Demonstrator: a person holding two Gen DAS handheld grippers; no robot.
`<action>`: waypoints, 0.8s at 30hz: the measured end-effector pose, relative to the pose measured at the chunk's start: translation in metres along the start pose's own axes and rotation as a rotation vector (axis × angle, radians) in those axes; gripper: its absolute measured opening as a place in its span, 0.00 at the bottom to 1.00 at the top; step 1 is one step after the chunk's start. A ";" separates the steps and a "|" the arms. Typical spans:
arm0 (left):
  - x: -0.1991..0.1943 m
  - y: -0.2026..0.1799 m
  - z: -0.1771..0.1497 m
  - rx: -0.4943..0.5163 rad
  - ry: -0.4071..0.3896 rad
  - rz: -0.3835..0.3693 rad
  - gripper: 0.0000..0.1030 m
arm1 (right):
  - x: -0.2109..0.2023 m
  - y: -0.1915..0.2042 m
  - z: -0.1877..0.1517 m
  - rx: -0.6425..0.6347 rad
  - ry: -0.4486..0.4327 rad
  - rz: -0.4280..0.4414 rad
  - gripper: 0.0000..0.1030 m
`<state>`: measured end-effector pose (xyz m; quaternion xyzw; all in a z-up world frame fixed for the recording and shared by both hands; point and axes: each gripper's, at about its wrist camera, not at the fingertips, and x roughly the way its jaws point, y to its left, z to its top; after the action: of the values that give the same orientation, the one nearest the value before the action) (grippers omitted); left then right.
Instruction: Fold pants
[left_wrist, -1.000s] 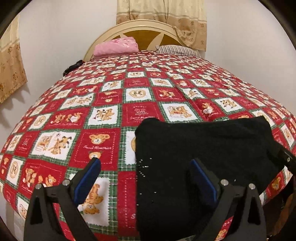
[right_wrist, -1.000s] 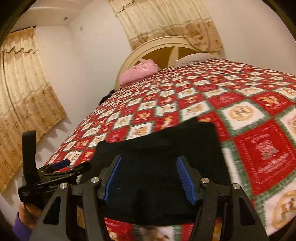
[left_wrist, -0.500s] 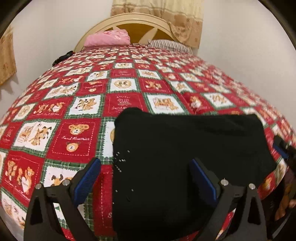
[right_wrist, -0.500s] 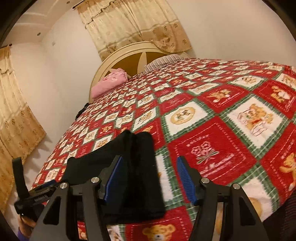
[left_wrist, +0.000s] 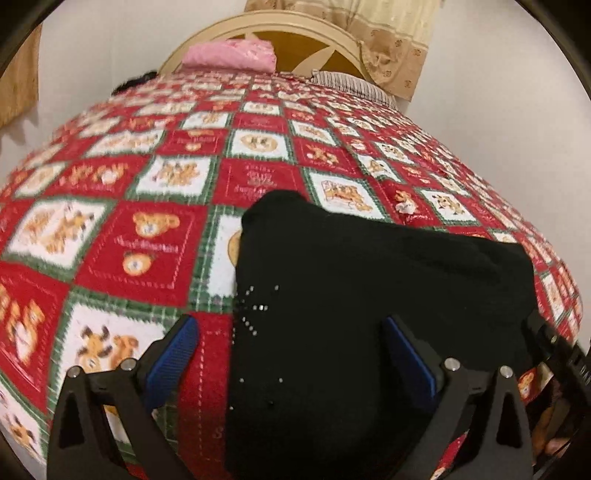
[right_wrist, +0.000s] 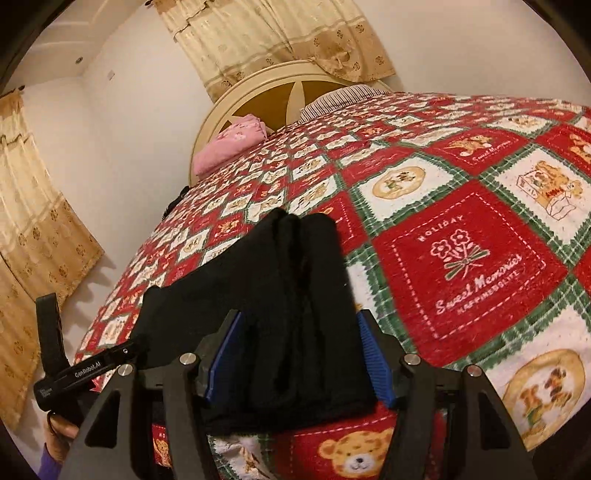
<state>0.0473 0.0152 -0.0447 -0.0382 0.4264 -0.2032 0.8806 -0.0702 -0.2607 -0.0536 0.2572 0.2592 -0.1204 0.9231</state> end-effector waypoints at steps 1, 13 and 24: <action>-0.001 0.002 -0.001 -0.011 -0.005 -0.012 1.00 | 0.001 0.002 -0.001 -0.008 0.003 0.000 0.62; -0.002 0.006 -0.003 -0.015 -0.002 -0.053 1.00 | 0.010 0.057 -0.021 -0.429 -0.004 -0.172 0.37; -0.001 -0.013 -0.002 0.015 0.020 -0.057 0.87 | 0.014 0.026 -0.016 -0.207 -0.003 -0.058 0.44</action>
<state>0.0410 0.0042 -0.0426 -0.0416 0.4321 -0.2319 0.8705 -0.0557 -0.2316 -0.0623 0.1524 0.2763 -0.1200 0.9413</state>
